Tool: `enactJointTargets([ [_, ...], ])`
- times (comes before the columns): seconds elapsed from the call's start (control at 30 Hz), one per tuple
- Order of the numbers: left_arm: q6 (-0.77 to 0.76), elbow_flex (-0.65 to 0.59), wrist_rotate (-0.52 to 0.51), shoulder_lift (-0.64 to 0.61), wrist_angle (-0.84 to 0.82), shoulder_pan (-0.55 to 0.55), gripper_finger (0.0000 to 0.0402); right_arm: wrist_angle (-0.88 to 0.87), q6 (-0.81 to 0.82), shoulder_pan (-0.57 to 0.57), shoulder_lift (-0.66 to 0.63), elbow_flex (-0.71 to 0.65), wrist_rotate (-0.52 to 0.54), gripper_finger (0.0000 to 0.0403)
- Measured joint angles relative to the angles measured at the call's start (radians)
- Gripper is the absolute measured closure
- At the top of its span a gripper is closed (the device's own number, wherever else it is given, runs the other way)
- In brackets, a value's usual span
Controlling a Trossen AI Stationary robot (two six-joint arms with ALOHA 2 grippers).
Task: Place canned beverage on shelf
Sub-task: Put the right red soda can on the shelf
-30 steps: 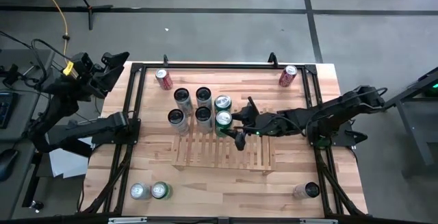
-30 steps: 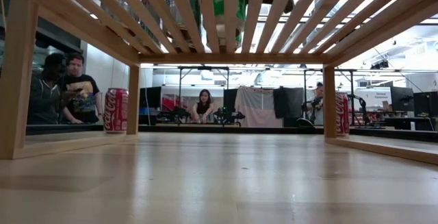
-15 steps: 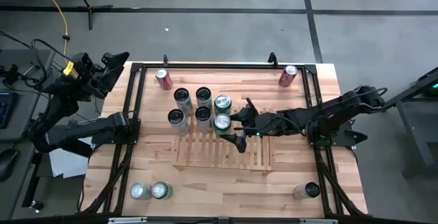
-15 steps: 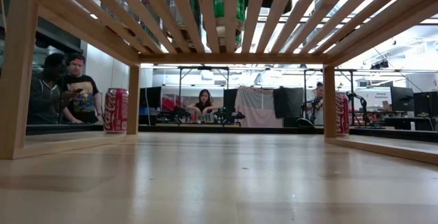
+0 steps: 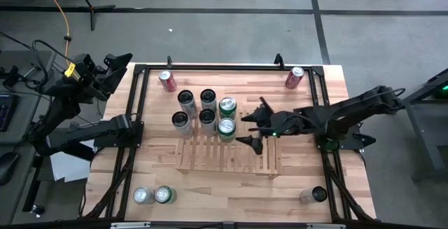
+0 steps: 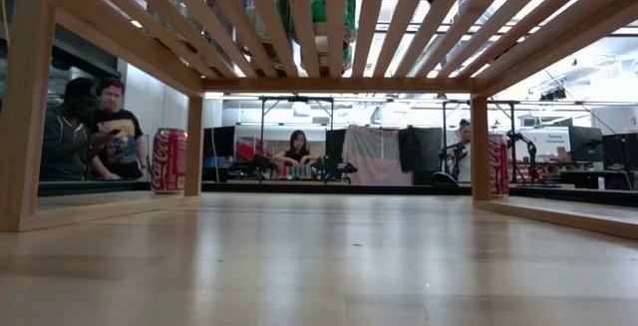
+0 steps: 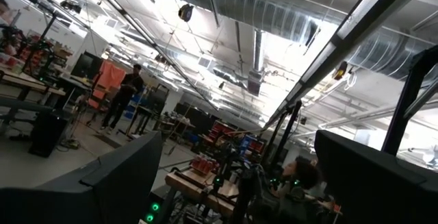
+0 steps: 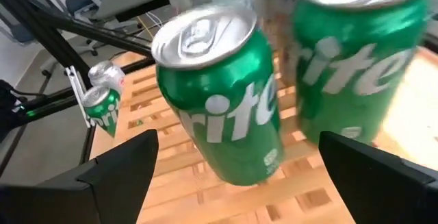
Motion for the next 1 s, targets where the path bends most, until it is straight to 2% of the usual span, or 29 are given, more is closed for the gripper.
enactJointTargets([
  [0.2,0.002,0.0,0.002,0.0,-0.003,0.0,0.0028,-0.06,0.0,0.0,-0.123,-0.001,0.042,0.0014],
  [0.33,0.001,0.0,0.002,0.0,-0.036,0.0,0.0028,-0.006,-0.005,0.0,-0.212,-0.001,0.166,0.0013],
  [0.53,0.001,0.0,0.002,0.0,-0.107,0.0,0.0028,0.177,-0.087,-0.003,-0.298,-0.001,0.342,0.0013],
  [0.7,0.024,0.0,0.002,0.001,-0.126,0.0,0.0028,0.274,-0.138,-0.034,-0.314,-0.001,0.34,0.0013],
  [1.0,0.085,0.0,0.065,0.0,-0.051,0.0,0.0028,0.298,-0.128,-0.081,-0.308,-0.001,0.311,0.0013],
])
